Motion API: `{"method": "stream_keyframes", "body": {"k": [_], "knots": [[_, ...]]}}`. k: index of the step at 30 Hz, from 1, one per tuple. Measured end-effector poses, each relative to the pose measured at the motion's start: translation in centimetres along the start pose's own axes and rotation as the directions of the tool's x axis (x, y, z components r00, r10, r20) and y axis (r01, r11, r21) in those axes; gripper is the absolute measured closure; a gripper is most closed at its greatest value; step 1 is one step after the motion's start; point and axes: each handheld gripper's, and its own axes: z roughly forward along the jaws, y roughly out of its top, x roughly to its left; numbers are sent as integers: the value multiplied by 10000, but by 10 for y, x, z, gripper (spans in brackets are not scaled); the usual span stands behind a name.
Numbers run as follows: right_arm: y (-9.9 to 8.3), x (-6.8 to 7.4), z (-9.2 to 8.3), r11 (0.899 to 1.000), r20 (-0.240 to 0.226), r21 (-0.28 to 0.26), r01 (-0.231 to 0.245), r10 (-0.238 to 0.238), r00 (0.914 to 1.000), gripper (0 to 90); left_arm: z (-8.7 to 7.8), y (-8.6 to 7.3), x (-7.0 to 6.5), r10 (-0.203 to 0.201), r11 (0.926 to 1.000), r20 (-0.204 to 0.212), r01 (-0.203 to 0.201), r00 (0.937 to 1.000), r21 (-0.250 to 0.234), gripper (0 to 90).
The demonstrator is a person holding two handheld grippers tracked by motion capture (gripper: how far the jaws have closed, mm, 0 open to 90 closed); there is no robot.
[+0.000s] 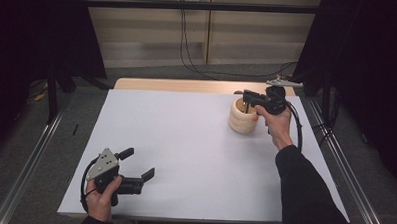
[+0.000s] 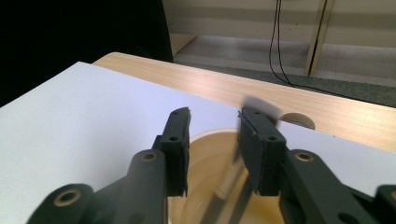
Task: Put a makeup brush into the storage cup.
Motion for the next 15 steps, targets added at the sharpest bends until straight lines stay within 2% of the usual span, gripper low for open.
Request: {"method": "stream_keyframes", "body": {"k": [3, 6, 7, 9, 13, 15], "knots": [[-1, 2, -2, 9999, -24, -118, 52, -52, 10000, 508, 0, 0, 0, -16, 10000, -18, 16, 10000, 7, 16], [-4, 2, -2, 10000, 108, -31, 19, -19, 9999, 326, -1, 0, -1, -52, 10000, -13, 52, 10000, -5, 16], [-5, 2, -2, 10000, 167, -75, 3, -2, 9999, 290, -1, 0, 0, -13, 10000, -11, 13, 10000, 19, 15], [-6, 2, -3, 9998, 256, -175, -42, 46, 9997, 221, -1, 0, 0, 10, 10000, 44, -10, 10000, 5, 13], [-6, 3, -5, 9994, 111, -342, -16, 20, 9999, 104, 1, 0, 0, -55, 10000, 12, 55, 10000, 6, 15], [-7, 5, -6, 9989, 66, -448, -102, 105, 9999, 90, 1, 0, 0, -90, 10000, 18, 90, 10000, -12, 16]]}}
